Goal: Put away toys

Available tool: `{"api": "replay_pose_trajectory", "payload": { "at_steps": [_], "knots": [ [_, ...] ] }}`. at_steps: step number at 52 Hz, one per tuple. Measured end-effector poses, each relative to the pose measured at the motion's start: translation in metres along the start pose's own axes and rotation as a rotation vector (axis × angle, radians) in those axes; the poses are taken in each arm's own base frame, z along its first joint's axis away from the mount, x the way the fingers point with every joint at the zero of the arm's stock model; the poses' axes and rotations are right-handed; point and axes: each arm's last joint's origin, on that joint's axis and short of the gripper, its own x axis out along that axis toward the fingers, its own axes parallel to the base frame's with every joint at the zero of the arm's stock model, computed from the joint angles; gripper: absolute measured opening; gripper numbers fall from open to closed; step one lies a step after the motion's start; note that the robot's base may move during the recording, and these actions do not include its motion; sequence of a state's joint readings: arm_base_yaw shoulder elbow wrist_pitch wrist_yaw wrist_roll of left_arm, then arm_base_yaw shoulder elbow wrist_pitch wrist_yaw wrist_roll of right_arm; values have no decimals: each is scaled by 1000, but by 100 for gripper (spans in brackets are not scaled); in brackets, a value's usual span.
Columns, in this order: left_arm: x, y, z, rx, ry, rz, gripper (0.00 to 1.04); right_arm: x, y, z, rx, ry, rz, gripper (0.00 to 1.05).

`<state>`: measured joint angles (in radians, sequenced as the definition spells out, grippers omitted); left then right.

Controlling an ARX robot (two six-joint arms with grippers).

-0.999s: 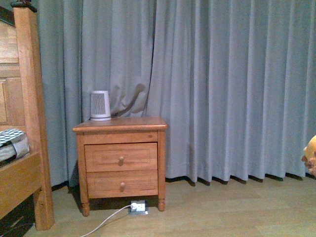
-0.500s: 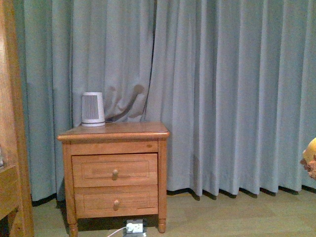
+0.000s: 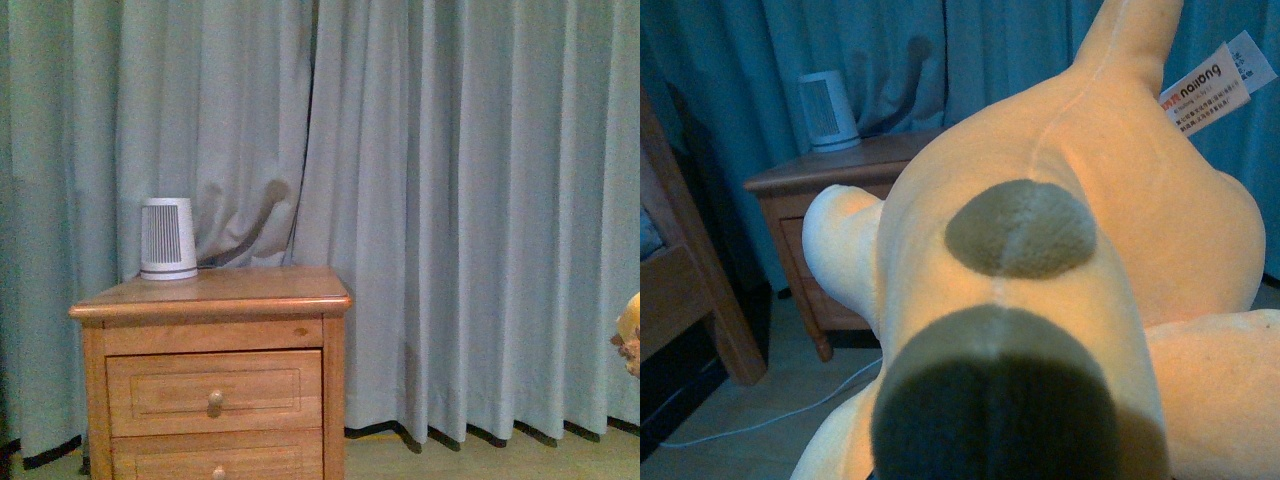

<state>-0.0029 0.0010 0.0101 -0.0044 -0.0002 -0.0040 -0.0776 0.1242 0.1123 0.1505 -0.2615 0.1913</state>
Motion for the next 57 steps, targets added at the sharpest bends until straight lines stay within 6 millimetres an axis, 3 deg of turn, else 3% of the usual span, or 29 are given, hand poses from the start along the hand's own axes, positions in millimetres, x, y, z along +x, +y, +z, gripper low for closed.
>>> {"api": "replay_pose_trajectory", "payload": {
  "at_steps": [57],
  "knots": [
    [0,0,0,0,0,-2,98,0,0,0,0,0,-4,11]
  ]
}}
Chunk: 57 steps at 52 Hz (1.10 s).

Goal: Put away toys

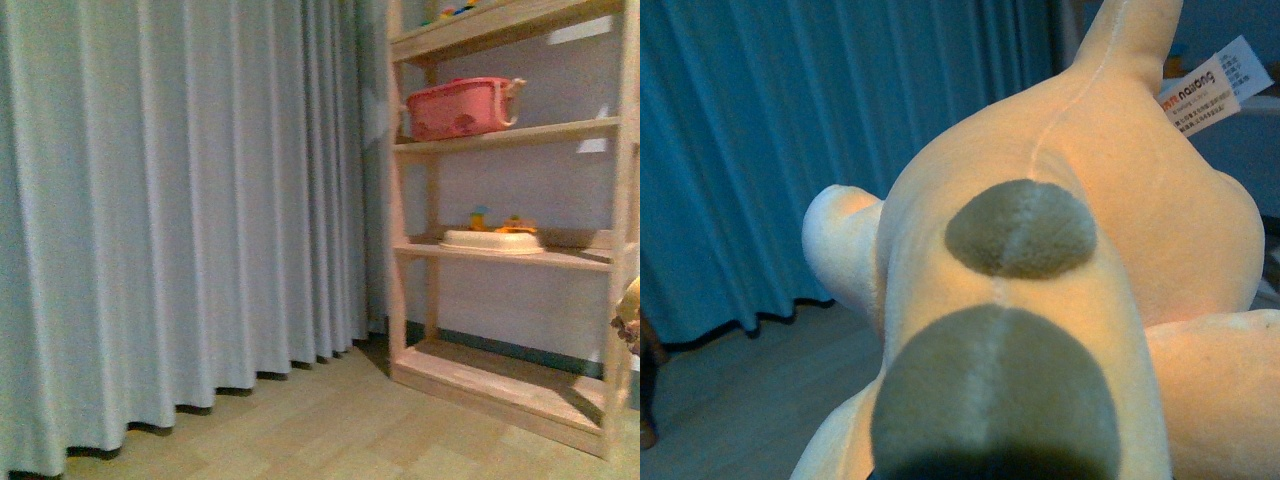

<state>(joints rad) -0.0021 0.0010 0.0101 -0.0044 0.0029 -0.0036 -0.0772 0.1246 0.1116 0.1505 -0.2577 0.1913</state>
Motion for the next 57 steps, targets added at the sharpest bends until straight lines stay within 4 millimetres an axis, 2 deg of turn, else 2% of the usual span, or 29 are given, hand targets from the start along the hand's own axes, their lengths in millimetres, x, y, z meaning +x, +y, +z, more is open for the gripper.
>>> {"api": "replay_pose_trajectory", "payload": {
  "at_steps": [57],
  "knots": [
    [0,0,0,0,0,2,98,0,0,0,0,-1,3,11]
  ]
}}
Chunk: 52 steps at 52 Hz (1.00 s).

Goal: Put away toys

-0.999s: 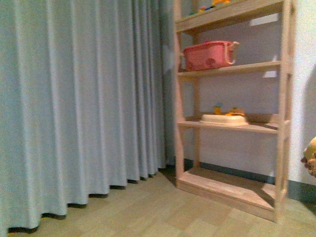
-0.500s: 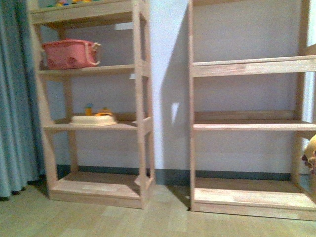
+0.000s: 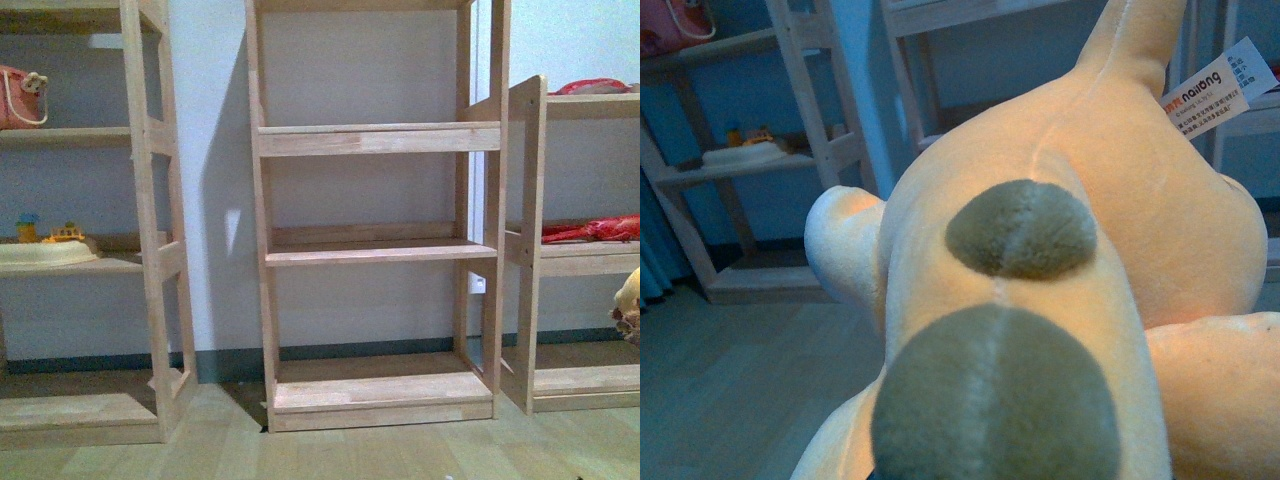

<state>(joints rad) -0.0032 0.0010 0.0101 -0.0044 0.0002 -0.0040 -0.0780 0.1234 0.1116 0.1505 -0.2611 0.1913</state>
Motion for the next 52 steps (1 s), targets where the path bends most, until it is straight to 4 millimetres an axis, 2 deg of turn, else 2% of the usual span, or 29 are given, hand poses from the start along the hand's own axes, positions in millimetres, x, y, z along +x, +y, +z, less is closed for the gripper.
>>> {"api": "replay_pose_trajectory", "payload": {
  "at_steps": [52],
  "knots": [
    [0,0,0,0,0,1,98,0,0,0,0,1,-2,11]
  ]
}}
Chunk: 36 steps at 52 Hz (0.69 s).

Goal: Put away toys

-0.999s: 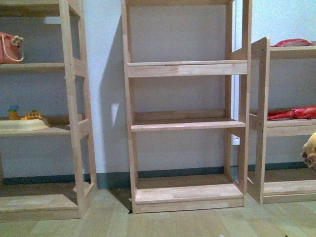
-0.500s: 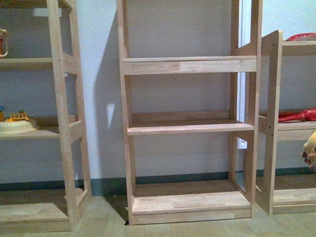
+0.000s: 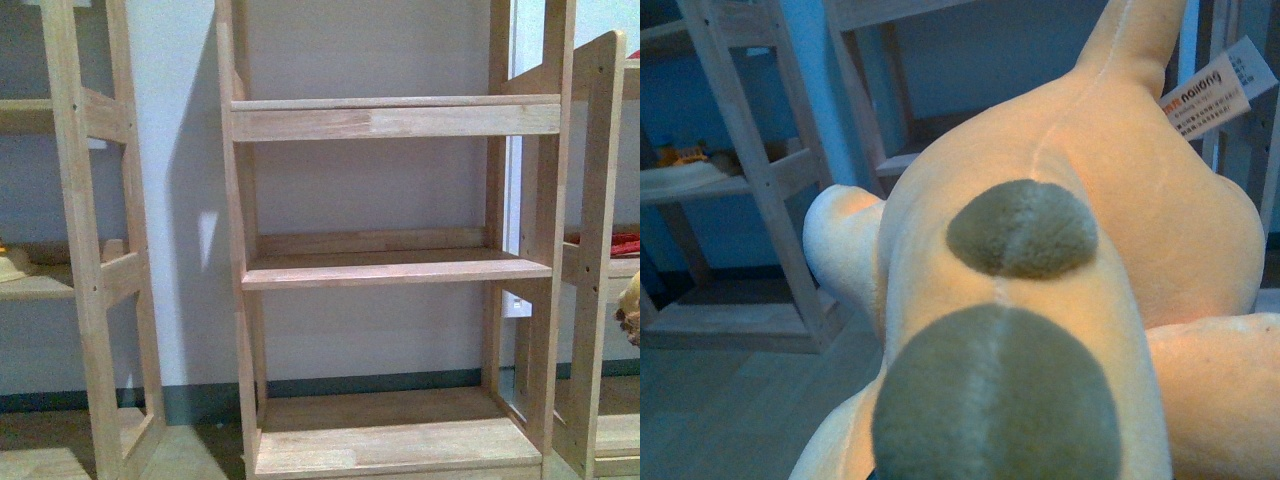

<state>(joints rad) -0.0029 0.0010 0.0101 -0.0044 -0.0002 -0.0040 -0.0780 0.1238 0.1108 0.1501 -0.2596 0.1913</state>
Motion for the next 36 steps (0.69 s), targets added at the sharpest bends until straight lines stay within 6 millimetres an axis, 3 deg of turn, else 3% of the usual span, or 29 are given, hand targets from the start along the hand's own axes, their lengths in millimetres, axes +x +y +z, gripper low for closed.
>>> {"api": "replay_pose_trajectory", "payload": {
  "at_steps": [36],
  "knots": [
    [0,0,0,0,0,0,98,0,0,0,0,1,0,11]
  ]
}}
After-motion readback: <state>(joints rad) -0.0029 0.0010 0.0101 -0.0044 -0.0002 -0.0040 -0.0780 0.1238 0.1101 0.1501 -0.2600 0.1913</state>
